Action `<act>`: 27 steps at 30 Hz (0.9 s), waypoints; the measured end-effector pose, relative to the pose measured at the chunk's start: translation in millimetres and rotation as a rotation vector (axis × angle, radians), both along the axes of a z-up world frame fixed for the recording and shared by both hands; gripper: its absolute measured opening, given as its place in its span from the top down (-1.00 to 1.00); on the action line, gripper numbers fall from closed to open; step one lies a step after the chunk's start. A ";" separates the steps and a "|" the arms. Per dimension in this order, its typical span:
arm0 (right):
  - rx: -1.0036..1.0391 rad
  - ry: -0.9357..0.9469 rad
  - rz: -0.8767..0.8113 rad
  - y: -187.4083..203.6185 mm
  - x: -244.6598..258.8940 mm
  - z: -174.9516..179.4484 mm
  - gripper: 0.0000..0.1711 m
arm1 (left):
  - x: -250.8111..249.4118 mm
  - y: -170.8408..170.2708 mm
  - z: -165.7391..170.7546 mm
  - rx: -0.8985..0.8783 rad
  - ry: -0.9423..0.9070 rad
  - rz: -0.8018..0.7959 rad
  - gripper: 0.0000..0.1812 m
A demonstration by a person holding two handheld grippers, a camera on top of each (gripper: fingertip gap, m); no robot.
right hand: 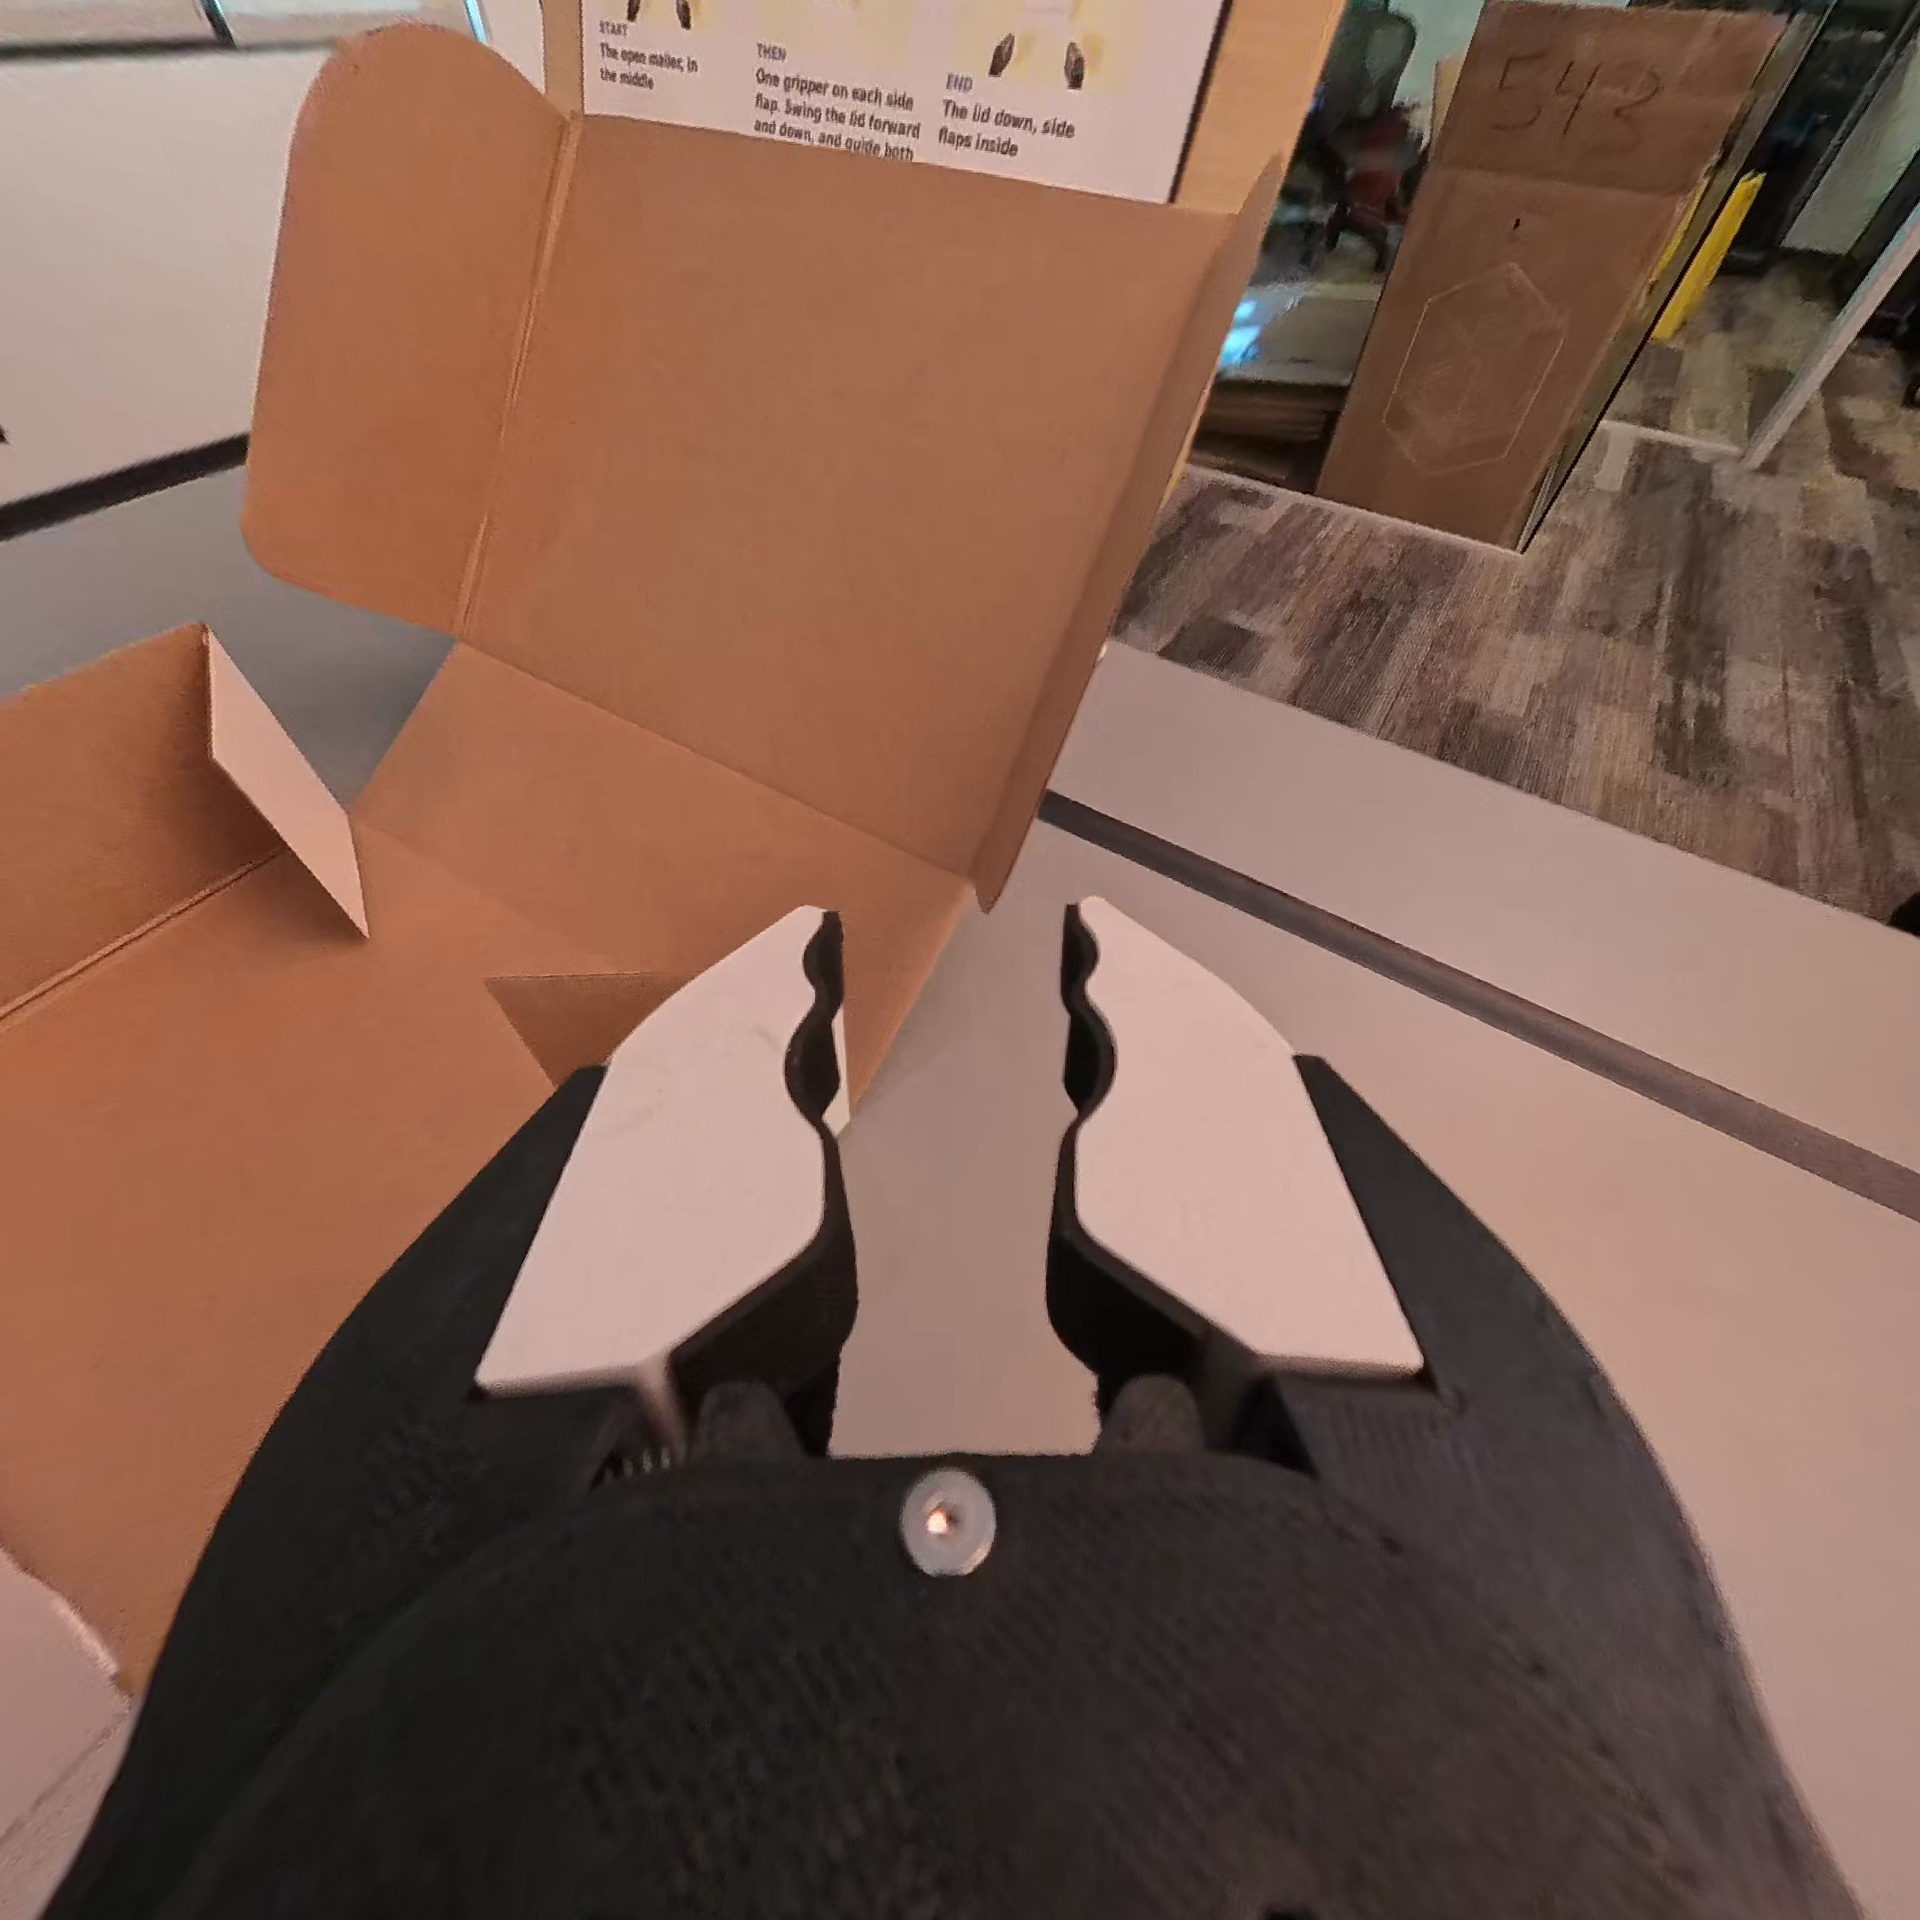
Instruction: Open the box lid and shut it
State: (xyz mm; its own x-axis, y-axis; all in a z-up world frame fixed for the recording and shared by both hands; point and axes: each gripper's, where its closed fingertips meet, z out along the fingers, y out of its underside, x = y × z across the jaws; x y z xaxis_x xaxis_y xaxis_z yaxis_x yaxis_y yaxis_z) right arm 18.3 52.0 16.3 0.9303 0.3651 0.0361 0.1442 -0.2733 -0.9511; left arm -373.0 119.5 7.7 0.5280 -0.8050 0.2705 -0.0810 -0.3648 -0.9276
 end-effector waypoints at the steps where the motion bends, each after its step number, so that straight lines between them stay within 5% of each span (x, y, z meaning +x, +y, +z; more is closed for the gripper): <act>1: 0.029 0.001 0.001 -2.1 2.6 -1.6 0.52 | -0.8 1.5 1.4 -0.001 -0.004 0.004 0.39; 12: 0.286 0.076 -0.154 -36.5 57.6 -7.4 0.52 | 17.5 27.9 66.7 0.093 -0.105 0.057 0.27; 16: 0.363 0.099 -0.237 -48.5 67.2 -7.1 0.52 | 25.0 35.8 47.4 0.020 -0.104 0.056 0.27; 22: 0.431 -0.204 -0.362 -68.2 62.4 -26.3 0.54 | 25.1 43.2 45.6 -0.079 -0.271 0.047 0.32; 27: 0.486 -0.243 -0.398 -86.6 48.6 -28.8 0.55 | 19.1 49.0 39.4 -0.051 -0.250 0.100 0.31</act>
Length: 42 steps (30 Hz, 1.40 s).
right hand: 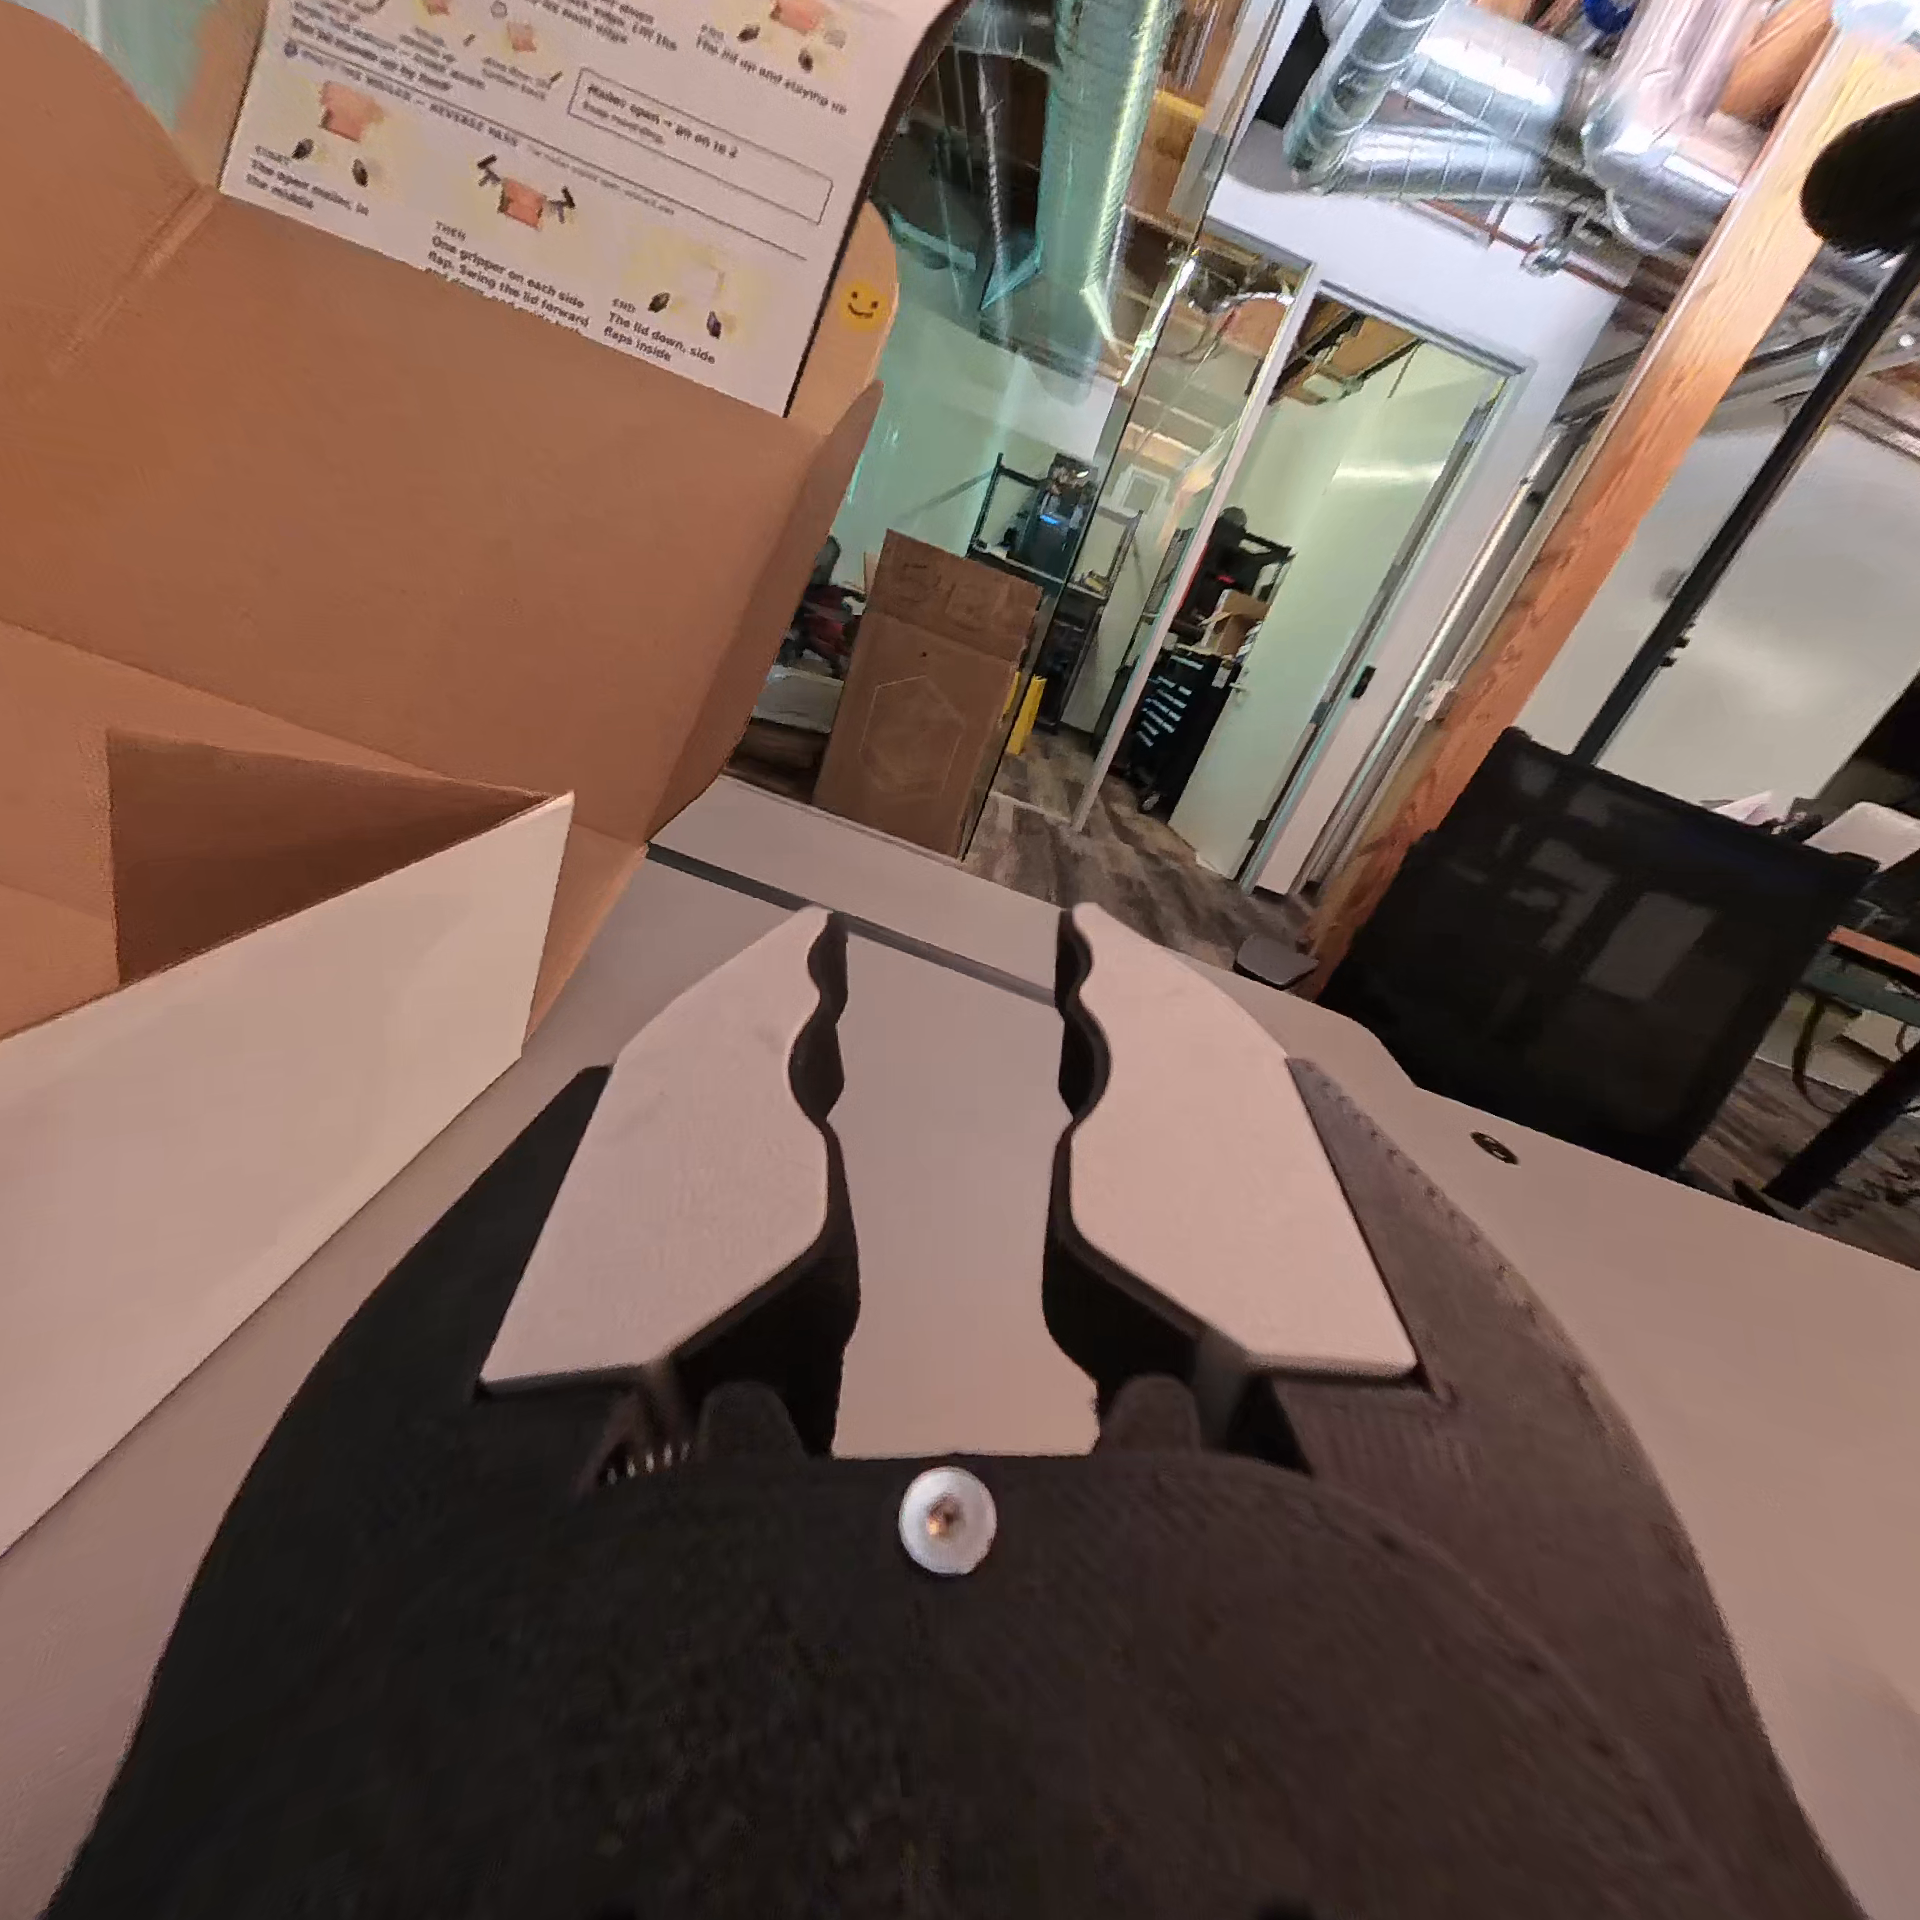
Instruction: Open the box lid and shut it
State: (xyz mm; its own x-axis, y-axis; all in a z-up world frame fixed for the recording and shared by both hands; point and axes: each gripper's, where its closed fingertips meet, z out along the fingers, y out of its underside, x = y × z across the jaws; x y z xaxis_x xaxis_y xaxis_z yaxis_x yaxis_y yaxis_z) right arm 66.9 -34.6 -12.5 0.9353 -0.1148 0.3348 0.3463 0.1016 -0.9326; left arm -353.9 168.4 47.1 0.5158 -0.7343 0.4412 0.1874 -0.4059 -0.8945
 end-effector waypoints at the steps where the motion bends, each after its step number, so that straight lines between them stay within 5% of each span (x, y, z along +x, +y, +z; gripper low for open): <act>1: 0.014 -0.003 -0.018 -3.1 1.0 1.4 0.55 | -1.7 1.6 -2.7 0.002 0.014 0.014 0.30; 9: 0.073 -0.057 -0.141 -19.6 9.4 4.6 0.55 | -4.9 4.0 -1.7 -0.009 -0.008 0.014 0.28; 22: 0.084 -0.045 -0.129 -23.0 7.5 4.9 0.55 | 4.7 8.4 -14.0 0.013 0.148 0.056 0.18; 42: 0.059 -0.016 -0.121 -20.4 9.3 0.7 0.54 | 0.8 13.6 -17.3 0.035 0.127 0.150 0.17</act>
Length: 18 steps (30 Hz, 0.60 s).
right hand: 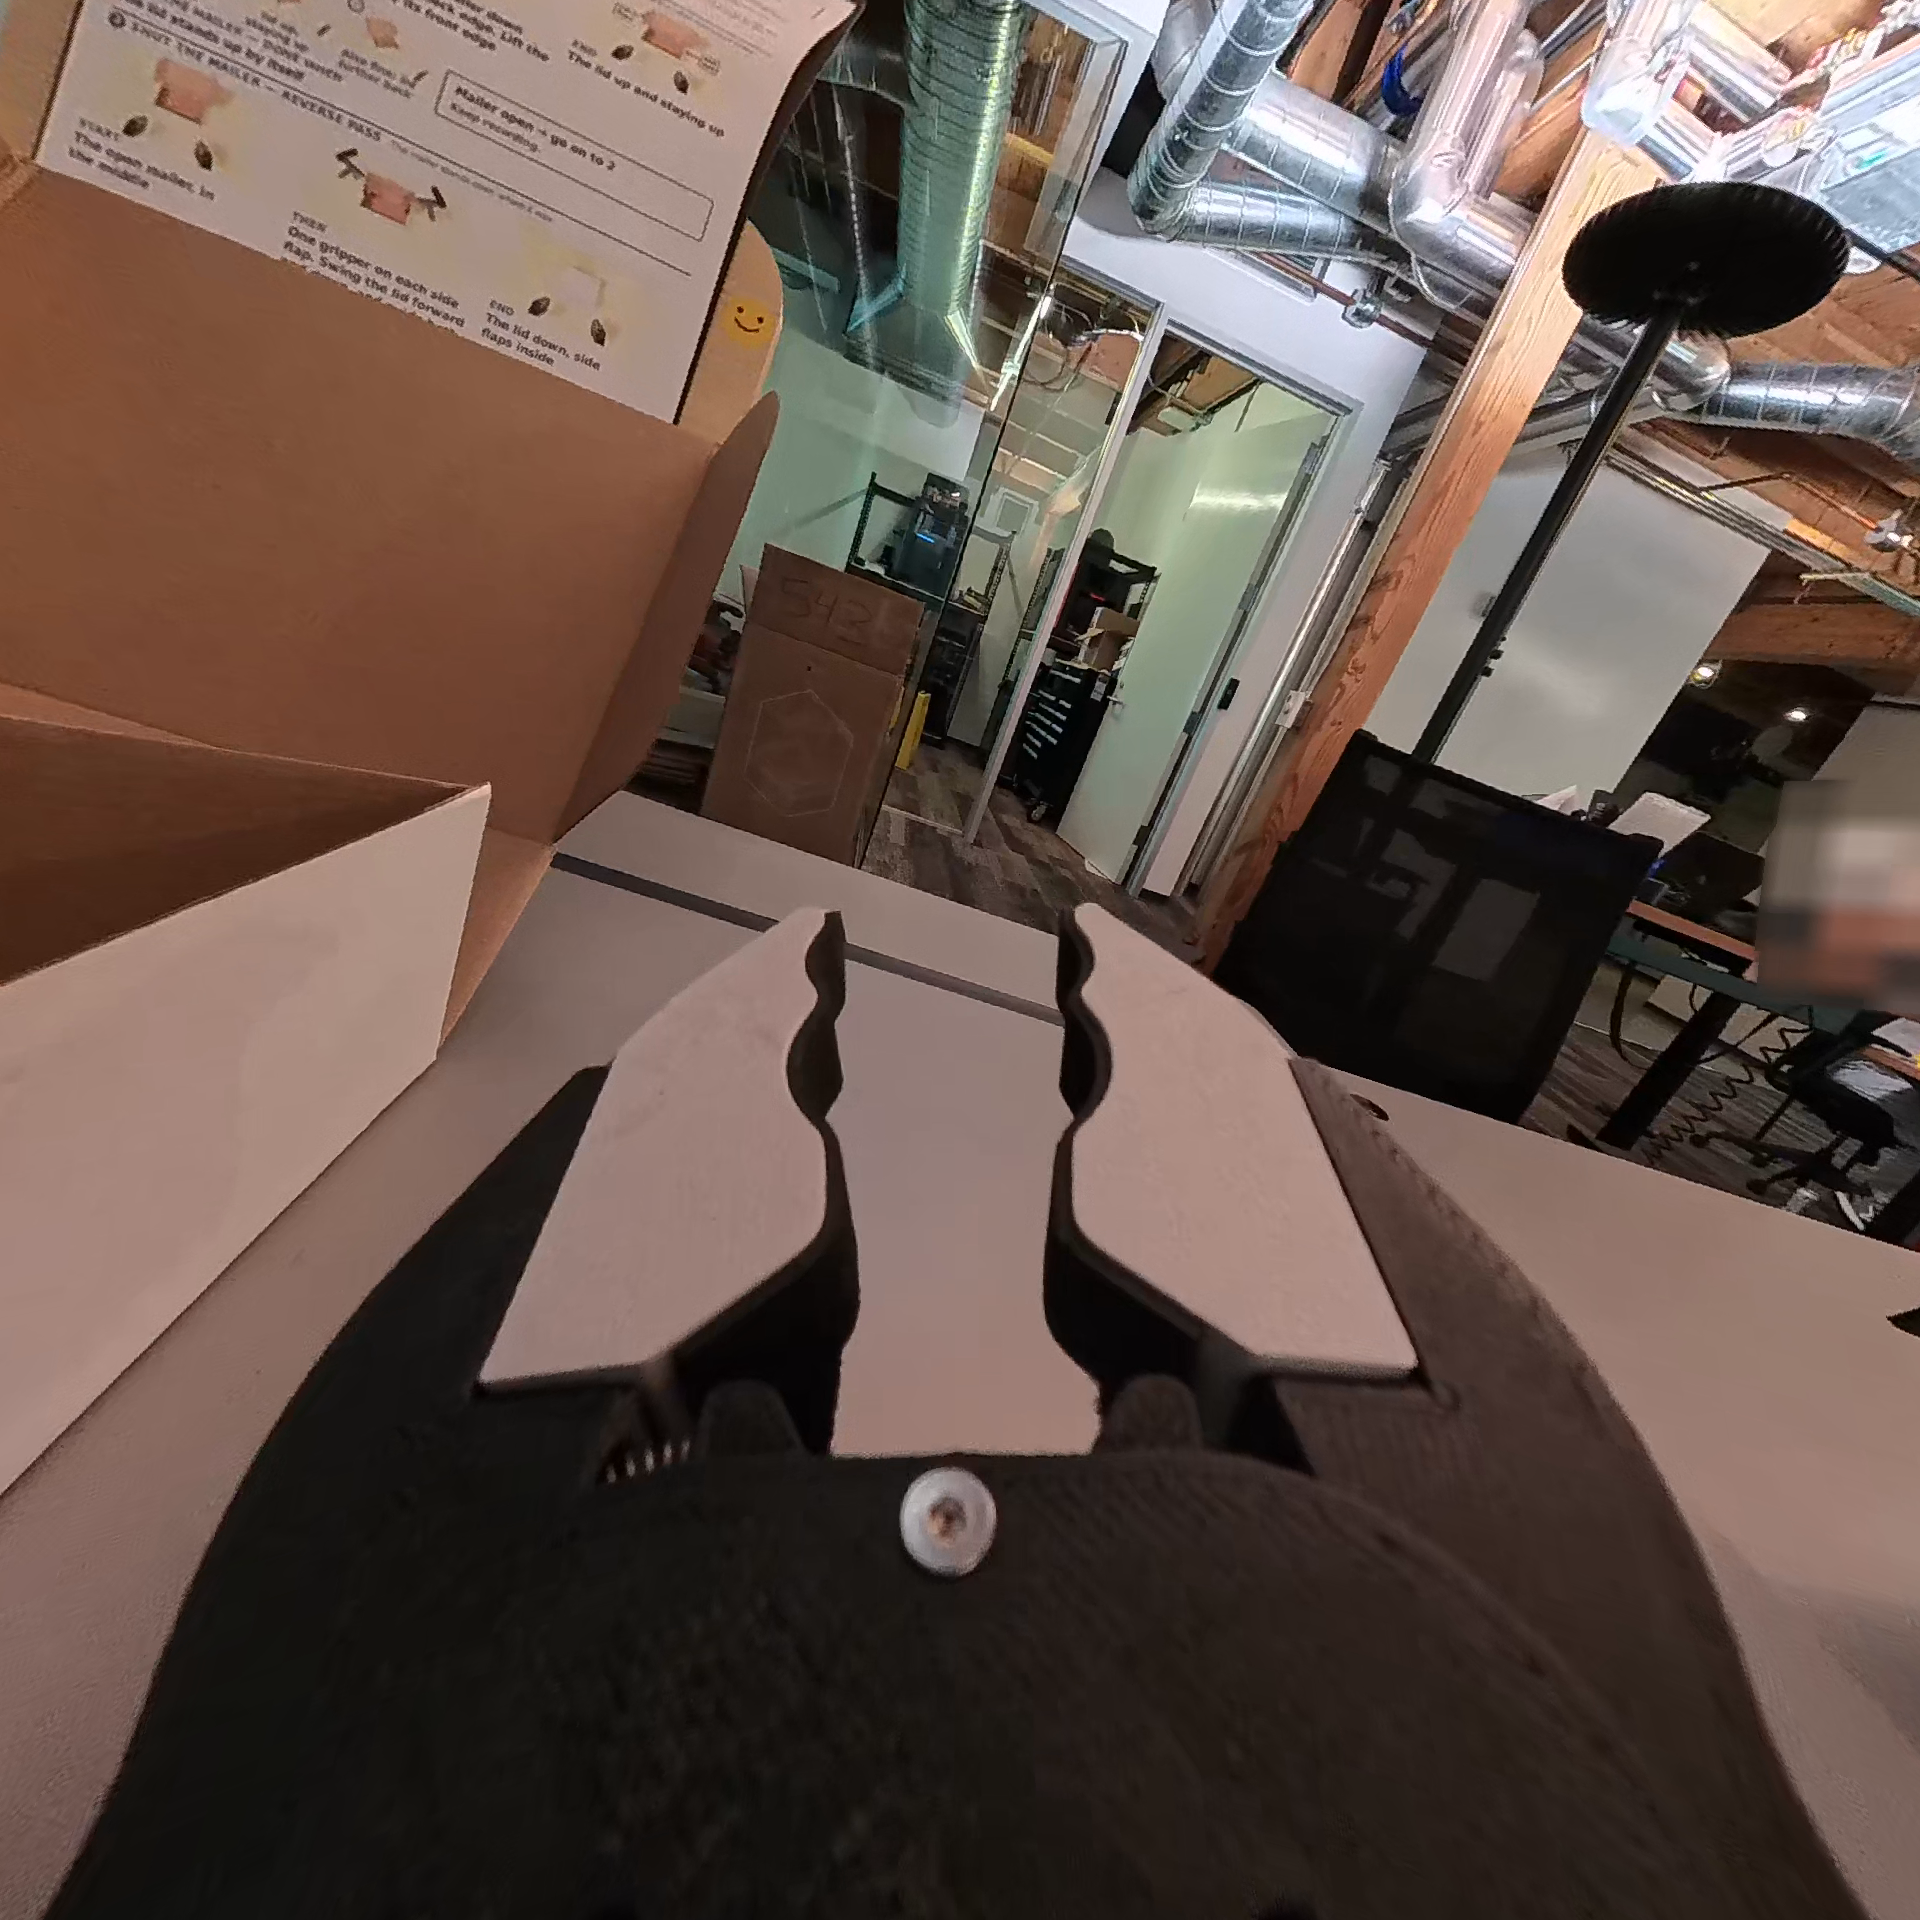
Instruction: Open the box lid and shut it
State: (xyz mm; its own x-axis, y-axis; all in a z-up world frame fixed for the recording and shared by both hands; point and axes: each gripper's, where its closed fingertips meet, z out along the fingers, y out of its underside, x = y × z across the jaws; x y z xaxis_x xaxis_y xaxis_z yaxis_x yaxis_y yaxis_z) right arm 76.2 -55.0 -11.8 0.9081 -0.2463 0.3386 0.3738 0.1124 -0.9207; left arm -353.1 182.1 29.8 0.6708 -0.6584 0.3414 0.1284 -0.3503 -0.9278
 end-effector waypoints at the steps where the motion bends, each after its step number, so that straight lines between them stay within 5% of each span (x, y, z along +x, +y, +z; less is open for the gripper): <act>1: 0.002 0.008 -0.005 -1.6 1.6 0.2 0.54 | 0.0 0.7 0.6 0.006 -0.005 0.010 0.17; 6: 0.052 0.090 0.027 -17.6 -3.1 11.5 0.54 | -4.0 6.1 8.9 0.037 -0.063 0.077 0.16; 10: -0.105 0.159 0.062 -21.9 -13.5 12.8 0.52 | -3.8 1.1 25.2 0.025 -0.132 0.148 0.18; 18: -0.479 0.178 0.041 -49.0 -37.4 48.5 0.30 | 59.4 -88.8 121.4 0.246 -0.025 0.028 0.17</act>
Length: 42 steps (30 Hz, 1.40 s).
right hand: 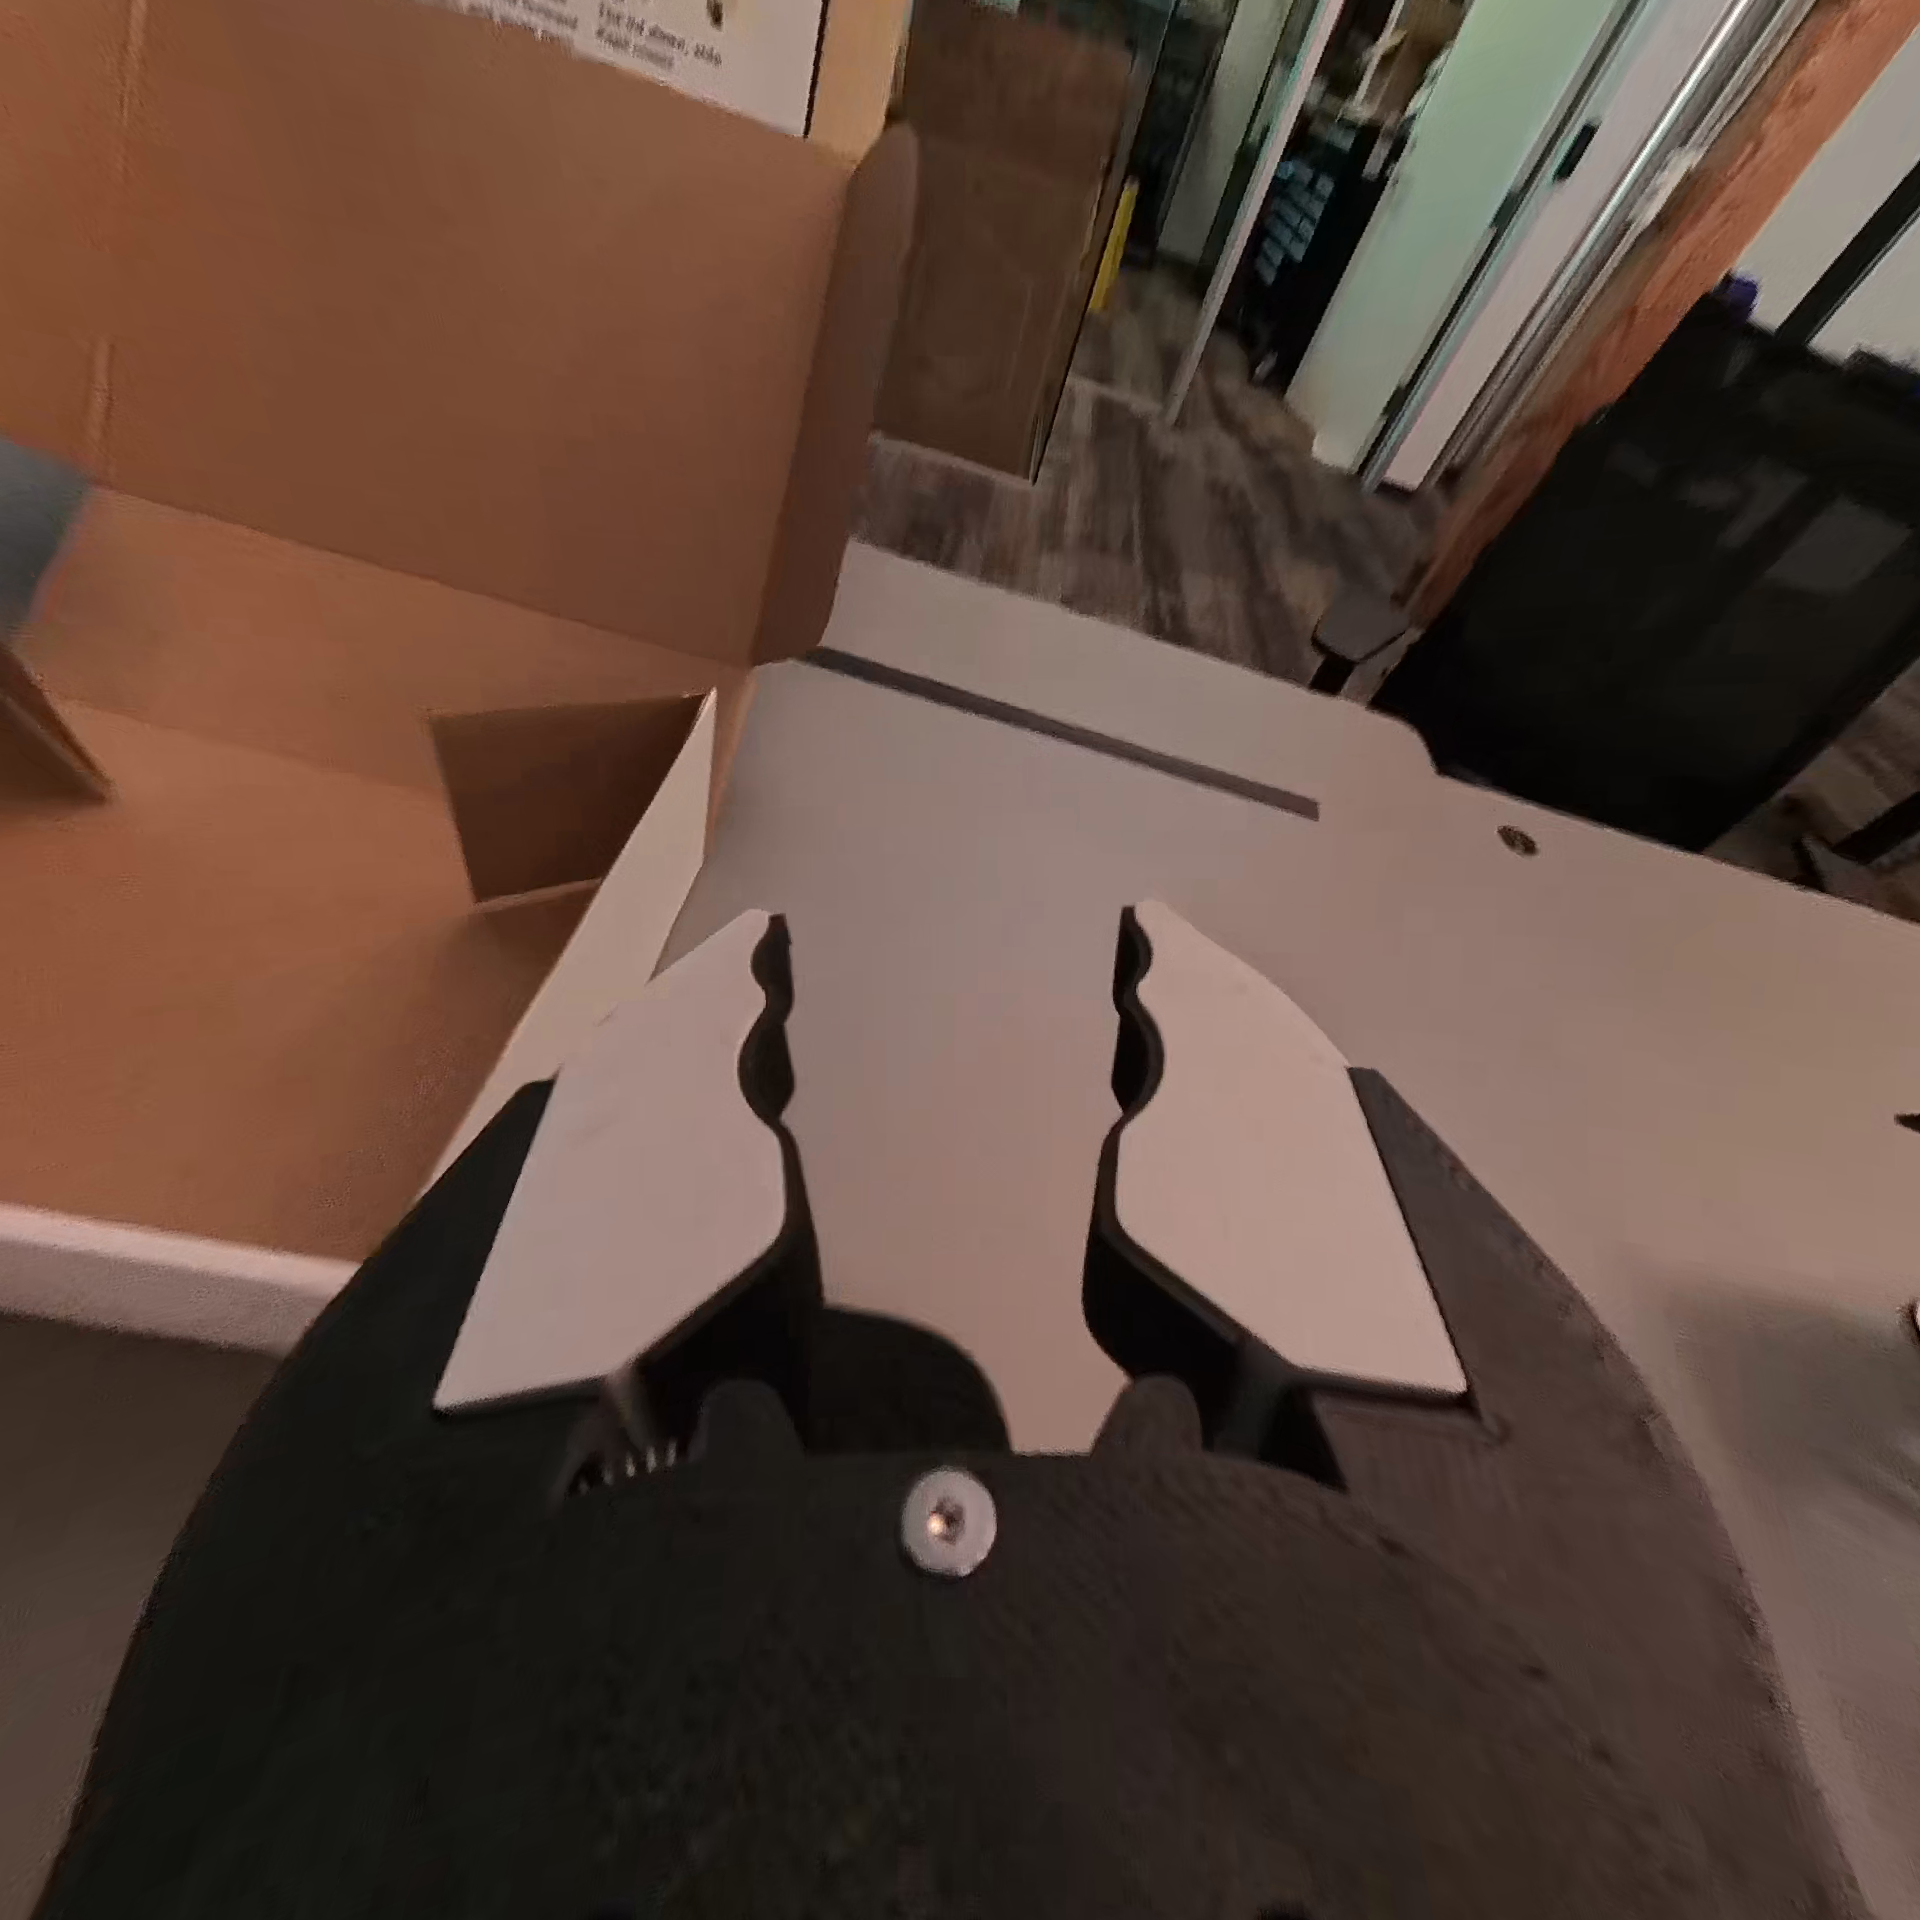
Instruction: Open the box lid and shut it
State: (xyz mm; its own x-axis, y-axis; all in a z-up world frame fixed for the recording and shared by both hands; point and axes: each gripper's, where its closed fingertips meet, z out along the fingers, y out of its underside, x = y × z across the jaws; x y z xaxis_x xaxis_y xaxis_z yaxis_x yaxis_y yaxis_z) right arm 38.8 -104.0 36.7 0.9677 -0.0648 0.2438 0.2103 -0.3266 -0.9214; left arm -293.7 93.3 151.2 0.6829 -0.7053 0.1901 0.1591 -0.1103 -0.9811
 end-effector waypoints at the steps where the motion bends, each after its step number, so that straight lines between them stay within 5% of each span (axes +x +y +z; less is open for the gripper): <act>1: -0.044 0.019 0.006 -5.5 -6.7 0.9 0.27 | 17.2 -20.7 8.4 0.011 0.007 -0.070 0.17; 8: -0.101 0.167 0.143 -71.5 -66.8 29.4 0.23 | 133.9 -164.3 75.4 0.403 0.237 -0.234 0.18; 15: -0.046 0.235 0.065 -138.4 -51.5 38.5 0.23 | 213.1 -263.5 116.6 0.554 0.130 -0.438 0.18; 25: -0.043 0.189 -0.015 -162.9 -35.9 31.8 0.23 | 261.2 -284.5 98.0 0.491 0.156 -0.582 0.17; 42: -0.036 0.190 -0.021 -163.1 -45.0 34.3 0.22 | 254.3 -282.4 93.7 0.447 0.145 -0.634 0.18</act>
State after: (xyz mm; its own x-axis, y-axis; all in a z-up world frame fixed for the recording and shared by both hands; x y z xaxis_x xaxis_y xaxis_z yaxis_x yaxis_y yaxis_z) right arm -6.2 -267.1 71.0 0.9950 -0.0803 0.0598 0.0267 -0.3626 -0.9316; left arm -39.4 -189.1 245.0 0.1209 -0.9569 -0.2640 0.0645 0.2730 -0.9598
